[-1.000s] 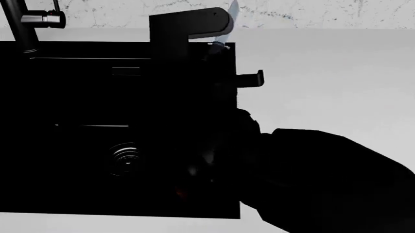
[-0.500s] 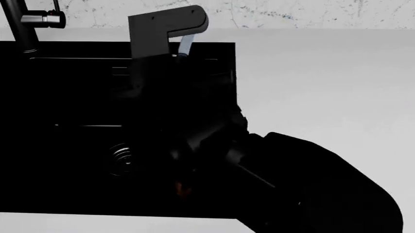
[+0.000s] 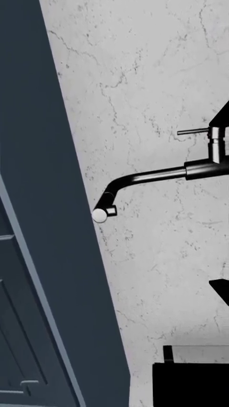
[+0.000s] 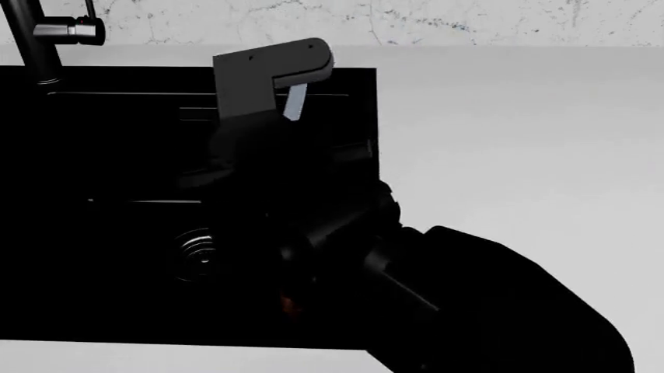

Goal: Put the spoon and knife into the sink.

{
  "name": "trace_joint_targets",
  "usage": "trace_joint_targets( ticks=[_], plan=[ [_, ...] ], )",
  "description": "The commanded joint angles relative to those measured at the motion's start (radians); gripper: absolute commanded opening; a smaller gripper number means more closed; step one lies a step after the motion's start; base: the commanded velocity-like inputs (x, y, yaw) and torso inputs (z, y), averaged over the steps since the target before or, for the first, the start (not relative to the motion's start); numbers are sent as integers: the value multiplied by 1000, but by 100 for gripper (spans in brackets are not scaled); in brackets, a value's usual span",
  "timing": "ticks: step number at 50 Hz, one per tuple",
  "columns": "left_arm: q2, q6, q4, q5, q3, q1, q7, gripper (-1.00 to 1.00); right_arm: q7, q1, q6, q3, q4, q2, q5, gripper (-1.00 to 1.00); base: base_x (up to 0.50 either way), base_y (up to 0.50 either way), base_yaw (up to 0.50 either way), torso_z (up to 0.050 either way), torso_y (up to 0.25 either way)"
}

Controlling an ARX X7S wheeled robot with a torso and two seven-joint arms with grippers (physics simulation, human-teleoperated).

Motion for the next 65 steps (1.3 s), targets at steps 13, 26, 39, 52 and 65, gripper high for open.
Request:
trace_joint_targets(
  ticks=[13, 26, 39, 52, 65],
  plan=[
    [1, 32, -35, -6, -6, 5, 2, 100, -32, -32, 64, 5, -14, -1, 30, -100, 0, 0, 0, 0, 0],
    [0, 37, -38, -7, -12, 19, -2, 100, -57, -42, 82, 2, -3, -1, 62, -100, 0, 0, 0, 0, 0],
    [-2, 45, -45, -4, -18, 31, -6, 100, -78, -49, 91, -1, 15, -1, 98, -100, 0, 0, 0, 0, 0],
    [-4, 50, -49, -4, -20, 35, -9, 100, -72, -59, 108, -2, 21, -1, 111, -100, 0, 0, 0, 0, 0],
    [-9, 38, -35, -7, -23, 35, -15, 100, -60, -72, 124, -1, 21, -1, 106, -100, 0, 0, 0, 0, 0]
  ],
)
